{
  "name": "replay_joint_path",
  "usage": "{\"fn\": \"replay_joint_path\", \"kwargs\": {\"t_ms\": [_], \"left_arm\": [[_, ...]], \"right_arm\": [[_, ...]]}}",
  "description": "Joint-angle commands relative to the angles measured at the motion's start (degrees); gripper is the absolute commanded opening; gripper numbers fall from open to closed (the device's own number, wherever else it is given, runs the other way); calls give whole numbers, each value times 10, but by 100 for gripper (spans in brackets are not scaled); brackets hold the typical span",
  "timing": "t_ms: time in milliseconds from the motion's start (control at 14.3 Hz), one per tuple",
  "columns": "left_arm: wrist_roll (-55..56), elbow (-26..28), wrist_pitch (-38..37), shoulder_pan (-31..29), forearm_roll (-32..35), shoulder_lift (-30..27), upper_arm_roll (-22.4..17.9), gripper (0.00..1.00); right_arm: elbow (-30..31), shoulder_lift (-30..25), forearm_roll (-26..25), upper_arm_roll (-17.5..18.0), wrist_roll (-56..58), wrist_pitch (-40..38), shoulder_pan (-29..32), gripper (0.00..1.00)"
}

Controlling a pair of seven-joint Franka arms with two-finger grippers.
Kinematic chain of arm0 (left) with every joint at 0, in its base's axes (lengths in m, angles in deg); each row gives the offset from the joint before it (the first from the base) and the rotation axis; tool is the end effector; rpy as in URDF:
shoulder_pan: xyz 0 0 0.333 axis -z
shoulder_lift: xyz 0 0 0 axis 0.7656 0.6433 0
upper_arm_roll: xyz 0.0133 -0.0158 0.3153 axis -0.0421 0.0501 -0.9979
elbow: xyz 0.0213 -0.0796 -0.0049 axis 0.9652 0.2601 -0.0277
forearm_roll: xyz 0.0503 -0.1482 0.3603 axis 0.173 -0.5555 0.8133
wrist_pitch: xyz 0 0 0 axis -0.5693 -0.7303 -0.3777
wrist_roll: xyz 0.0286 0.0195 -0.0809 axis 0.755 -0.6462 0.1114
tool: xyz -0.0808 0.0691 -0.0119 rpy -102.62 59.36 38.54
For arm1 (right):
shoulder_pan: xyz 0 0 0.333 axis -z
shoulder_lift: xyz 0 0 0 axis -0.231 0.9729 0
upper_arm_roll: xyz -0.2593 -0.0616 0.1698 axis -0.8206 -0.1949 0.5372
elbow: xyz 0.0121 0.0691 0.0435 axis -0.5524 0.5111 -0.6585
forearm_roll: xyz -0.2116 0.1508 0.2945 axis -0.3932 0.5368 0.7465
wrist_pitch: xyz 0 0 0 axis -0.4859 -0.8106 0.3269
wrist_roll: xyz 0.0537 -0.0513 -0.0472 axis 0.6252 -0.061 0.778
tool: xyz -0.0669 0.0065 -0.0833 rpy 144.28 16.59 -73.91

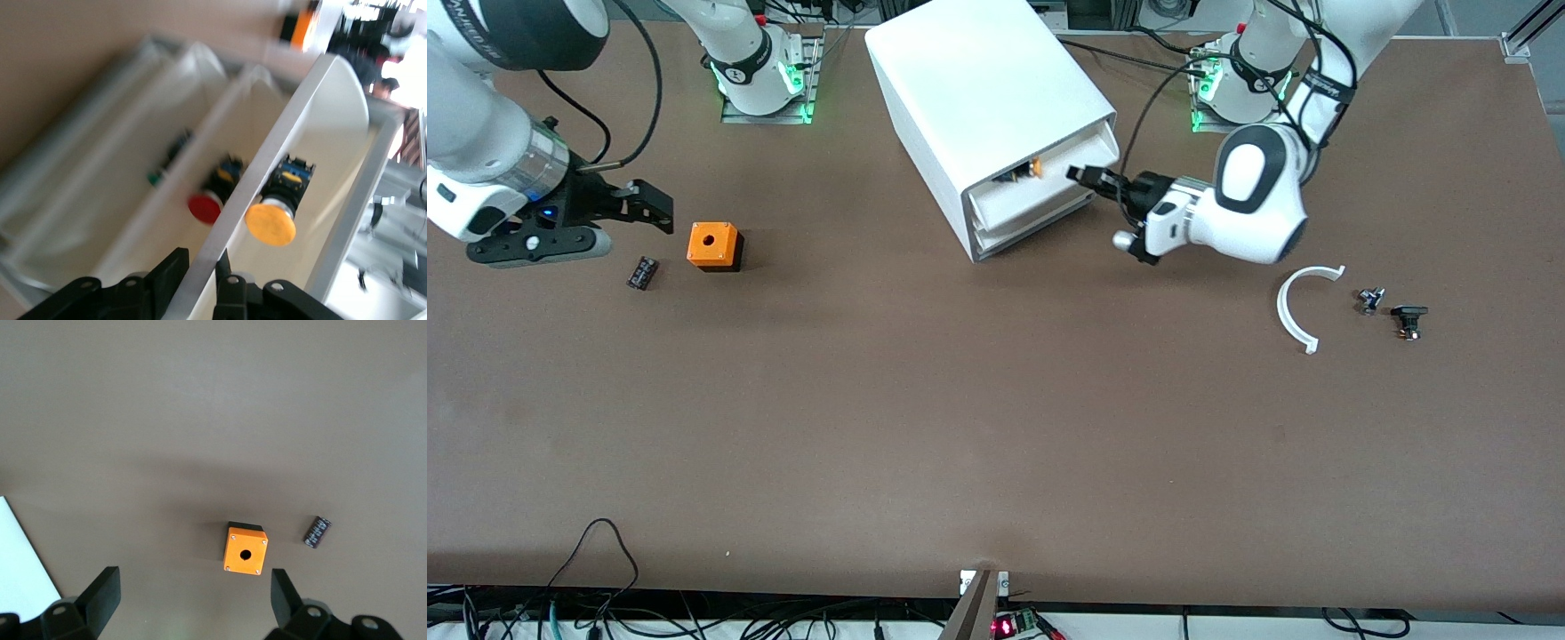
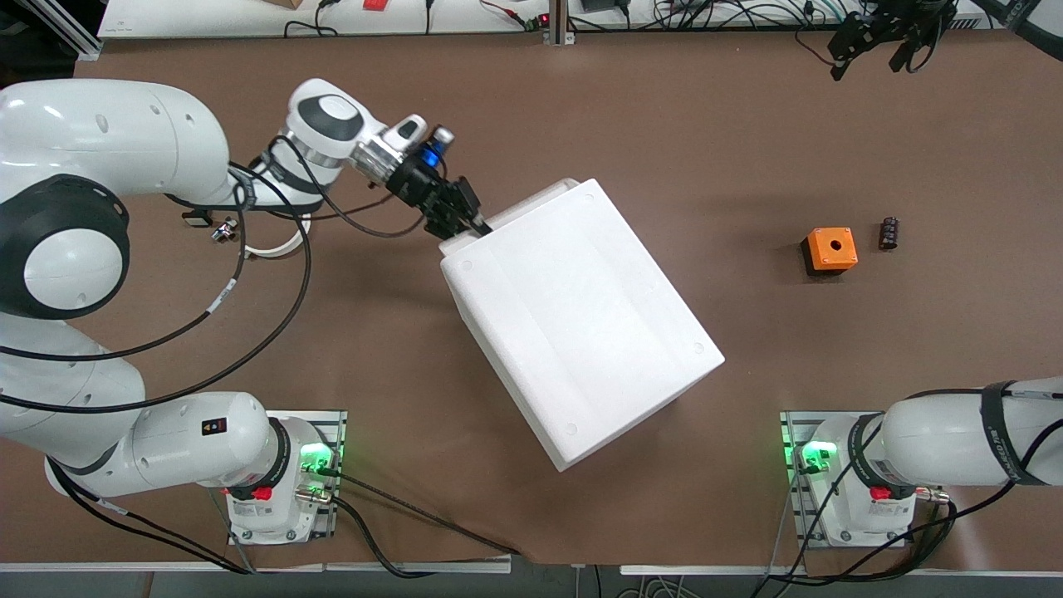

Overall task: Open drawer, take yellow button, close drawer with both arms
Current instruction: 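Pull the drawer open with the left gripper while the right gripper approaches, then withdraw the left gripper while the right gripper moves over the drawer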

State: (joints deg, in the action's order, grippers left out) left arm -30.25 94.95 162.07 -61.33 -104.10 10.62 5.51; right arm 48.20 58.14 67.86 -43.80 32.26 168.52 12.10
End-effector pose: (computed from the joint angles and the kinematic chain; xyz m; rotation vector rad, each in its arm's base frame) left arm 0.4592 -0.2293 0.2817 2.0522 -0.0779 -0.5785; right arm 0.5518 0.0832 0.5450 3.1076 0.2604 -0.1195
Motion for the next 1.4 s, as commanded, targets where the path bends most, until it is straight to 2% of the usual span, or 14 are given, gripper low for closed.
{"fn": "replay_joint_path", "kwargs": {"t_ms": [0, 70, 140, 210, 280, 420, 560, 630, 770, 909, 979, 1049, 1189, 1329], "left_arm": [[-54, -1, 74, -9, -9, -9, -52, 0], [-61, -5, 92, -9, -9, -3, -56, 0], [-63, -10, 96, -11, -9, -1, -63, 36], [-65, -11, 96, -12, -9, -1, -68, 97], [-65, -11, 96, -14, -9, -5, -68, 100], [-65, -12, 97, -16, -10, -11, -68, 100], [-64, -37, 98, -21, -1, -24, -76, 100], [-63, -41, 99, -26, 38, -45, -82, 100], [-60, -87, 146, -32, 169, -95, -116, 100], [-59, -101, 153, -31, 208, -129, -125, 100], [-61, -101, 148, -31, 241, -154, -142, 100], [-61, -104, 132, -26, 295, -177, -168, 100], [-57, -152, 40, -24, 374, -204, -192, 100], [-43, -215, -41, -21, 477, -214, -198, 100]], "right_arm": [[-40, 13, 12, -2, 5, -6, -29, 100], [-49, 16, 26, -2, 5, -2, -40, 100], [-62, 26, 46, -2, 4, 0, -47, 100], [-77, 42, 68, -2, 3, 1, -53, 100], [-98, 60, 79, -2, 5, 2, -68, 100], [-172, 120, 77, -1, 8, 4, -112, 100], [-235, 180, 68, -2, 5, 7, -179, 100], [-272, 213, 48, -2, 5, 16, -206, 100], [-344, 271, -15, -2, 6, 22, -259, 100], [-393, 312, -26, -3, 6, 35, -290, 100], [-398, 321, -26, -2, 2, 56, -297, 100], [-398, 328, -23, -2, 2, 77, -300, 100], [-398, 348, -24, -2, 17, 114, -321, 100], [-398, 362, -26, -2, 21, 159, -361, 100]]}}
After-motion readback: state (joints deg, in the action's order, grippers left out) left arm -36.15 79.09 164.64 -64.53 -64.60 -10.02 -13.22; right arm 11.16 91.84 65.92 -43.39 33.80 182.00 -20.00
